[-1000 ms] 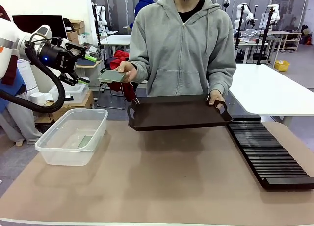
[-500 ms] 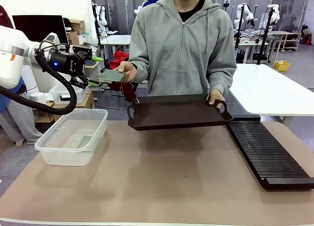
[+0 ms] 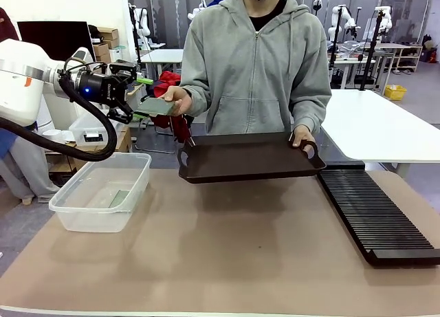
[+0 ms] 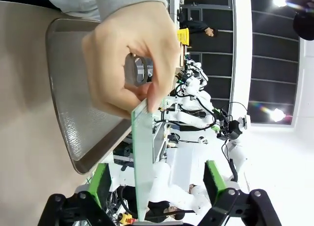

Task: Sort PCBs into racks and boxes based on the side picked up.
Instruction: Pick up the Blank PCB handed by the Human.

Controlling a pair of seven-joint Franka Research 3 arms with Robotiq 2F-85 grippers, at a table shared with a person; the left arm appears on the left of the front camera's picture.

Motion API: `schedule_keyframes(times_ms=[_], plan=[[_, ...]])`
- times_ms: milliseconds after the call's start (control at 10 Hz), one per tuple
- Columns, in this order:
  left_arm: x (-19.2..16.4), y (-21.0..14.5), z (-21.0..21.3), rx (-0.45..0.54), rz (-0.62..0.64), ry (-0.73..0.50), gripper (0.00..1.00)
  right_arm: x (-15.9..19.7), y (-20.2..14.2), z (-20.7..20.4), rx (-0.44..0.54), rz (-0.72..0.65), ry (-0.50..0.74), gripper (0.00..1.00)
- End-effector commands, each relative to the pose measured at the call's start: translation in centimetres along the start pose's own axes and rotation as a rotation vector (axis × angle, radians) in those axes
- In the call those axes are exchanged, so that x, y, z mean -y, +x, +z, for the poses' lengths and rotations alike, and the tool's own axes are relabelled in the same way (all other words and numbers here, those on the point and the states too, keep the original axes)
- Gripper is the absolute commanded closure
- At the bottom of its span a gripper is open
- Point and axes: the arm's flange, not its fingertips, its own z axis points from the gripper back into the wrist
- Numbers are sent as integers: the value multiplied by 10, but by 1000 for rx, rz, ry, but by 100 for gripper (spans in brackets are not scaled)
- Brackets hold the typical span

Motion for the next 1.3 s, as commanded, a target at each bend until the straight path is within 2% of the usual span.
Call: schedule_keyframes(times_ms=[0,100,200,400,500,600,700,1200], plan=[[-1,2,-2,-12,-69,3,54,-2,0,-1,5,-5,0,0],[0,0,-1,-12,-71,4,60,-2,0,-1,5,-5,0,0],[0,0,0,-2,-68,-2,100,-2,0,-1,5,-5,0,0],[-1,-2,2,-2,-69,-6,100,-2,0,-1,5,-5,0,0],[-1,-1,1,-4,-71,-10,88,-2,0,-1,5,-5,0,0],[-1,-3,4,-3,-74,-4,98,-2,0,-1,5,-5,0,0],[-3,-5,5,2,-70,-6,100,-2,0,-1,5,-5,0,0],[-7,-10,8,10,-73,-1,100,-2,0,-1,5,-5,0,0]])
